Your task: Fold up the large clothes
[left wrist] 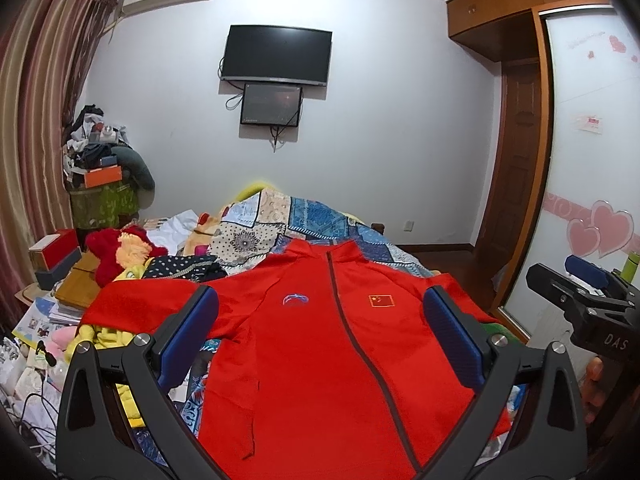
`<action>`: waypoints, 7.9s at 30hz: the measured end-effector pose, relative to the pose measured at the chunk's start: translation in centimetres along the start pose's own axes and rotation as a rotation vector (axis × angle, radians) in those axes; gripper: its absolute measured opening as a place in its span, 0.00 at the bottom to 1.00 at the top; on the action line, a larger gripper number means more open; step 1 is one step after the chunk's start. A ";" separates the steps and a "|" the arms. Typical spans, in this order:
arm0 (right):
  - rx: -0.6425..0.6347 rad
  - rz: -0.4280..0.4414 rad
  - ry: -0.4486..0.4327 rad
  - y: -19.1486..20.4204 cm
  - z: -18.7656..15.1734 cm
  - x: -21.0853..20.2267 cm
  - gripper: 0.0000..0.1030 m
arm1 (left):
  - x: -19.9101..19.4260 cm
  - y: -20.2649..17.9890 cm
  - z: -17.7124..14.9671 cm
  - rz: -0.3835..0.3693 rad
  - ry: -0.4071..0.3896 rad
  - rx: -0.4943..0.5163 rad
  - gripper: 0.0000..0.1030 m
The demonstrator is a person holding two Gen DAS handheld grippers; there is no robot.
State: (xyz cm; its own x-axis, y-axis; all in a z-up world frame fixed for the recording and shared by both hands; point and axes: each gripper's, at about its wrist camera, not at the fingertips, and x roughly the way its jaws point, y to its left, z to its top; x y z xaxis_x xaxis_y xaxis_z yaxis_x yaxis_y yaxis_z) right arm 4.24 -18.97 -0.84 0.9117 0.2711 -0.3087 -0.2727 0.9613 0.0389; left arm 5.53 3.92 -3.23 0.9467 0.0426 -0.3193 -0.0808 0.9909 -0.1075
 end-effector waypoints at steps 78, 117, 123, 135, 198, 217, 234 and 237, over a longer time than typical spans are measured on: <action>0.048 -0.045 0.396 -9.2 -4.0 29.8 1.00 | 41.3 0.9 3.4 -0.162 0.396 0.229 0.02; -0.324 0.233 0.625 8.7 -7.5 41.1 1.00 | 35.5 18.2 -9.1 0.045 0.689 0.007 0.79; -0.451 0.260 0.680 13.3 -10.6 45.0 0.91 | 37.6 21.1 -11.6 0.084 0.724 -0.040 0.79; -0.444 0.247 0.663 13.8 -11.2 47.1 0.16 | 39.3 21.1 -14.7 0.104 0.772 -0.050 0.79; 0.226 -0.271 0.791 -31.4 -11.5 35.0 0.11 | 40.1 6.4 -8.4 0.160 0.715 0.138 0.87; 0.103 -0.441 0.831 -37.3 -16.0 31.2 0.99 | 44.9 -8.1 -9.0 -0.099 0.742 0.279 0.87; 0.806 -0.040 0.678 -39.3 -16.5 32.9 0.94 | 47.5 -15.0 -10.8 -0.168 0.752 0.337 0.87; 0.883 -0.042 0.647 -40.2 -17.2 34.3 0.93 | 47.7 -15.4 -10.9 -0.167 0.747 0.350 0.87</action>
State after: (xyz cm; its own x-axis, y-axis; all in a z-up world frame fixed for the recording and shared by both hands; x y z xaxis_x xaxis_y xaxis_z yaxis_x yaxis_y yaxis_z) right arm 41.21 -49.15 -29.30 0.5112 0.4084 -0.7562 0.3063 0.7356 0.6043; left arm 48.50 -10.67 -27.02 0.4727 -0.0822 -0.8774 0.2601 0.9643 0.0498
